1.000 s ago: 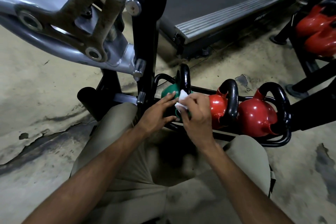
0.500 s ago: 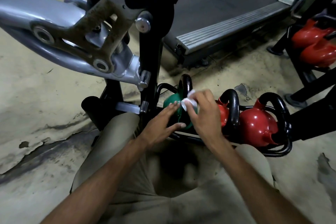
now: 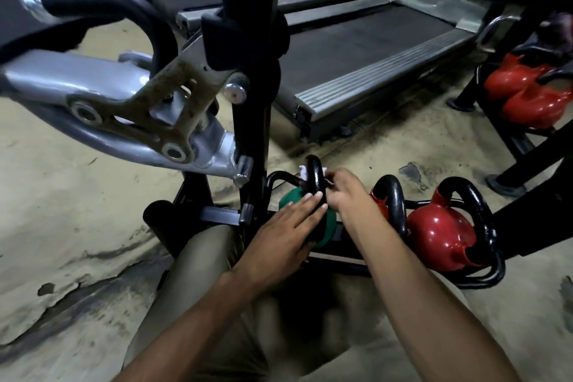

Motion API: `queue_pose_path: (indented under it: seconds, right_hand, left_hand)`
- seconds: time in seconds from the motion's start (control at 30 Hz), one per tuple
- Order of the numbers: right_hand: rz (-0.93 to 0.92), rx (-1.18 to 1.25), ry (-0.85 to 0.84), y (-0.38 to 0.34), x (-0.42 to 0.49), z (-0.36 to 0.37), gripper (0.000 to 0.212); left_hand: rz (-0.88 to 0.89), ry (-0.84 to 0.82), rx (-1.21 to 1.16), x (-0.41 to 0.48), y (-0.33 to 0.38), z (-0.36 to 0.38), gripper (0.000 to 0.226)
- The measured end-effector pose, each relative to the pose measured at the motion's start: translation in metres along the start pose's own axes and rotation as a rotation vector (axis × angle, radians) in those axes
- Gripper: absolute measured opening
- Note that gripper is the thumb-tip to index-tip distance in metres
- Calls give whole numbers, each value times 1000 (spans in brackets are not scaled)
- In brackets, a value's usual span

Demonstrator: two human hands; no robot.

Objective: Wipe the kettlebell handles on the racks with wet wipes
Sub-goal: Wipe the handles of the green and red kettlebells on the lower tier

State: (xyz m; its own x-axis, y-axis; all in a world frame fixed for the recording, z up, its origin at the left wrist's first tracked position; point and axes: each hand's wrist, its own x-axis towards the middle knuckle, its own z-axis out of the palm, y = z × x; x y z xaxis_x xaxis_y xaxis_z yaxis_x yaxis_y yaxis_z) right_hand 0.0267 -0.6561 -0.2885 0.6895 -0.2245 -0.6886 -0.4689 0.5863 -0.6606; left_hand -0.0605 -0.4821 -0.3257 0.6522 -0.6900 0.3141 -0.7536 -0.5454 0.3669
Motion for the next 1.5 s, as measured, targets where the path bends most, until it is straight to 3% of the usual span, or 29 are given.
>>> queue_pose_path:
  seconds: [0.13,0.23,0.37,0.5,0.57,0.67,0.73,0.83,1.0,1.27,1.33,1.4,1.5]
  right_hand:
    - [-228,-65,38,7,1,-7,10]
    - [-401,-338,41,-12,12,3,17]
    - [-611,-1134,-45,-47,41,34,14]
    - [-674,-2019,-219,-59,27,69,24]
    - [-722,-2296,-268,-51,19,78,13]
    - [-781,-2465,-210,-39,16,81,7]
    - [-767,-2513,-166,-39,15,85,10]
    - [-593,-2581,-138,-38,12,97,27]
    - [-497,-2486,-67,-42,17,104,31]
    - [-628,-2408,-98,-41,20,96,26]
    - [-641,-2173,-62,-53,24,84,27]
    - [-574,-1762,13,-63,38,60,20]
    - [-441,-1221,140,-49,72,12,27]
  left_hand:
    - [1,1,-15,3,-1,-2,77]
    - [-19,1,-29,4,2,-5,79]
    - [-37,-1,-50,4,6,-8,74]
    - [-19,10,-85,4,4,-9,70]
    - [-15,12,-94,5,4,-11,68]
    - [-7,19,-107,5,5,-11,68]
    - [-12,8,-110,6,5,-11,68]
    - [-11,-5,-94,6,6,-14,69]
    - [-3,-25,-101,7,4,-14,70]
    - [-2,5,-154,6,3,-13,68]
    - [-5,6,-164,7,3,-13,69]
    - [-20,-5,-143,6,4,-13,73]
    - [-35,-5,-130,5,6,-14,77]
